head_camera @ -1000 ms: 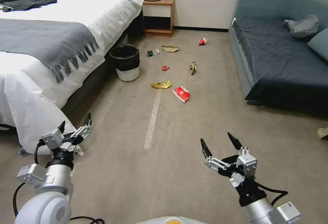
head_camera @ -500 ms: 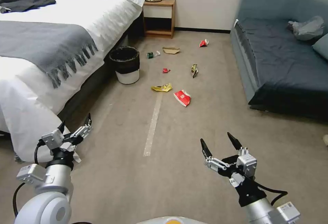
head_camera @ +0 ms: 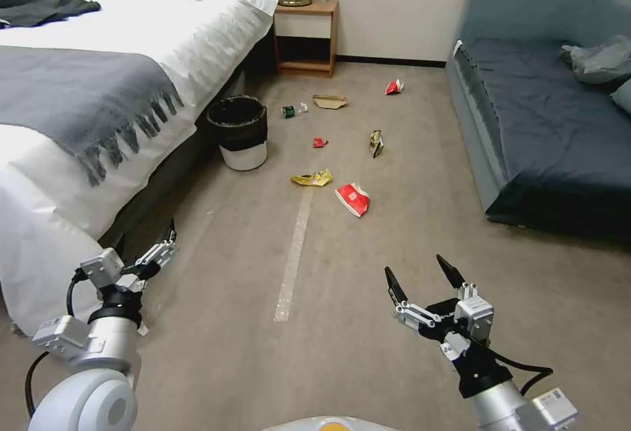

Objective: Pick up the trash can from the floor.

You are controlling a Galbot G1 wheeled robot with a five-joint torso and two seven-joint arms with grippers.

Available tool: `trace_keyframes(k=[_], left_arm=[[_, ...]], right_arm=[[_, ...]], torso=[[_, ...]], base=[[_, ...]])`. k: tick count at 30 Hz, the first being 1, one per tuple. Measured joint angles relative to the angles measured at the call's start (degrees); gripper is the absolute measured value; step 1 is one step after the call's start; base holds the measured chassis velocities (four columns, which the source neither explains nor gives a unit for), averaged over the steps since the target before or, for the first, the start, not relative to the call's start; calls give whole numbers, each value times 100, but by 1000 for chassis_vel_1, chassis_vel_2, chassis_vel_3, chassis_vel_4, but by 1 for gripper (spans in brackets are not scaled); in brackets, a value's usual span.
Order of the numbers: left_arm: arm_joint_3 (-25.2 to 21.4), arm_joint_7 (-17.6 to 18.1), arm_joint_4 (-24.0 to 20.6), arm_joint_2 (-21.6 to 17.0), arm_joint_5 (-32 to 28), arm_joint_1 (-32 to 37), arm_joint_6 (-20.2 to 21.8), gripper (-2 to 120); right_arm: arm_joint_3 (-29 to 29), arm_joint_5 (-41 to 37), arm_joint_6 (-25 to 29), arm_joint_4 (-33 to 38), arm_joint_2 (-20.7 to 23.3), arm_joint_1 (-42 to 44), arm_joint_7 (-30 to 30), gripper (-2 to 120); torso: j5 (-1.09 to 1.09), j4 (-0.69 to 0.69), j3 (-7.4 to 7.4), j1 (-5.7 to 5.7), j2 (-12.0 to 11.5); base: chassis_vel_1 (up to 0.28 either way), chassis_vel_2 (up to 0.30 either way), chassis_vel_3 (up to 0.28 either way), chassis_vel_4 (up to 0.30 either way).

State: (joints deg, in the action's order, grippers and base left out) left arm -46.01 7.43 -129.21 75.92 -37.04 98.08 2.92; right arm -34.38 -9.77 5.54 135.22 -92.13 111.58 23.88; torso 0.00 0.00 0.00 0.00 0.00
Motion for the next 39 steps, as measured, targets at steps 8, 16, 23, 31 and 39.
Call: trace_keyframes(k=[8,16,23,31,39], left_arm=[[-6,-3,-8,0,-1,26,-10,100],[-8,-5,-18,10,-1,32,-20,100],[-8,-6,-23,12,0,38,-23,100],[-14,-6,-33,8,0,46,-26,100],[-15,-5,-37,13,0,52,-29,100]], right_arm=[[-9,-20,36,-12,0,0,42,100],[-10,-28,71,-18,0,9,68,100],[-11,-29,74,-18,0,11,74,100],[-11,-30,78,-18,0,13,78,100],[-11,-30,80,-18,0,16,82,100]], torso=[[0,0,0,0,0],[1,0,0,0,0],[0,0,0,0,0],[0,0,0,0,0],[0,0,0,0,0]], base=[[-124,109,121,-114],[-137,134,130,-132],[-126,110,136,-115],[-140,152,144,-150],[-169,160,163,-156]])
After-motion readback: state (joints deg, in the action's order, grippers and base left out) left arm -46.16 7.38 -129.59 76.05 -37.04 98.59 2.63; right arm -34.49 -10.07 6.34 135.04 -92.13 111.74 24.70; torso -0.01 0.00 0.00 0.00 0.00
